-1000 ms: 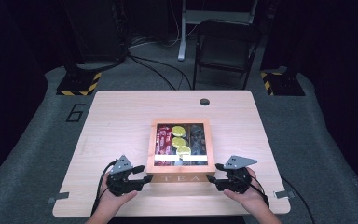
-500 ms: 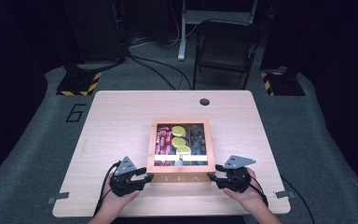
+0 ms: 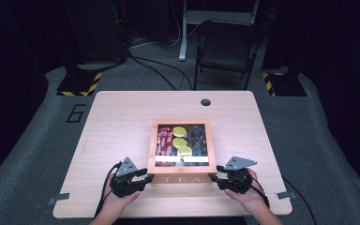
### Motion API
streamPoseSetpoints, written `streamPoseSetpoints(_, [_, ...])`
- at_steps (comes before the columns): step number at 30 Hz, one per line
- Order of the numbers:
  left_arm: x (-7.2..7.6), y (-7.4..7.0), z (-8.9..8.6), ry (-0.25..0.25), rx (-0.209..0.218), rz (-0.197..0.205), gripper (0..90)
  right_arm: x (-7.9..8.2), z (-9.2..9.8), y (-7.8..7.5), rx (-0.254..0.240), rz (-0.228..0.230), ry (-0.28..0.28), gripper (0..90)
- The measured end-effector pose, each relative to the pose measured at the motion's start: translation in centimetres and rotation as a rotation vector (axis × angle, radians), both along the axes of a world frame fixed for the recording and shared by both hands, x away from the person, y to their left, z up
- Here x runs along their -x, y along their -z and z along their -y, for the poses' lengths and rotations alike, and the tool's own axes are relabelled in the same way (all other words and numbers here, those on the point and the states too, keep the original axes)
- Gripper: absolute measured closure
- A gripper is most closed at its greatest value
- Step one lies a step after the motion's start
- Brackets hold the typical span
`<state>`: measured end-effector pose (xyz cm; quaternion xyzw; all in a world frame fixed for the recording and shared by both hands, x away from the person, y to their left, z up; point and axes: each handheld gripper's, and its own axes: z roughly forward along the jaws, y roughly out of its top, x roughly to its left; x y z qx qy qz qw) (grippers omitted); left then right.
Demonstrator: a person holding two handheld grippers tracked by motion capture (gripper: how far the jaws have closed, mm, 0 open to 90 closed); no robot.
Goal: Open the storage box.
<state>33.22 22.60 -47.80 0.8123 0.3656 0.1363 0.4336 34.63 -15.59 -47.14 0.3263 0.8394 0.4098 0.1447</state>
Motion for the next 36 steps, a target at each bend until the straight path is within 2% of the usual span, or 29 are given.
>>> streamPoseSetpoints(2, [0.0,-0.1,0.0,0.006,-0.002,0.0,59.5,0.0,0.0,0.0,-0.004,-0.001,0.002,53.4])
streamPoseSetpoints(4, [0.1,-0.3,0.0,0.002,0.005,0.016,60.8,0.0,0.0,-0.1,-0.001,0.01,0.002,54.9])
streamPoseSetpoints(7, [0.2,-0.4,0.2,0.0,0.007,0.028,61.6,0.0,0.1,-0.2,-0.024,0.007,0.005,54.9])
streamPoseSetpoints(10, [0.2,-0.5,0.2,0.003,0.009,0.027,61.8,0.0,0.0,-0.3,-0.028,0.017,0.009,54.7])
streamPoseSetpoints(13, [0.1,-0.9,0.2,-0.002,0.04,0.021,61.7,0.0,0.0,-0.6,-0.037,0.025,0.011,54.7])
streamPoseSetpoints(16, [-0.2,-1.1,0.3,0.001,0.044,0.022,59.8,-0.2,0.0,-0.8,-0.061,0.019,0.018,54.3])
streamPoseSetpoints(20, [-0.4,-1.5,0.5,-0.005,0.043,0.038,56.5,-0.4,-0.1,-1.2,-0.059,0.03,0.015,54.2])
streamPoseSetpoints(21, [-0.4,-1.9,0.6,-0.016,0.045,0.046,55.9,-0.4,-0.1,-1.3,-0.067,0.041,0.018,54.2])
streamPoseSetpoints(22, [-0.4,-2.1,0.5,-0.018,0.039,0.043,54.4,-0.4,-0.1,-1.5,-0.07,0.035,0.022,54.2])
streamPoseSetpoints(23, [-0.4,-2.3,0.6,-0.035,0.038,0.062,51.8,-0.5,-0.1,-1.7,-0.08,0.033,0.024,54.1])
streamPoseSetpoints(24, [-0.4,-2.4,0.5,-0.042,0.042,0.064,50.5,-0.5,-0.1,-1.8,-0.086,0.034,0.028,53.8])
streamPoseSetpoints(27, [-0.6,-2.8,0.5,-0.046,0.064,0.039,48.3,-0.7,-0.2,-2.3,-0.096,0.024,0.037,52.5])
streamPoseSetpoints(31, [-0.8,-3.4,0.5,-0.026,0.059,0.034,47.9,-0.9,-0.2,-2.8,-0.091,0.022,0.036,51.0])
streamPoseSetpoints(36, [-1.3,-4.1,0.5,-0.022,0.091,0.018,51.1,-1.2,0.0,-3.9,-0.09,0.029,0.042,50.7])
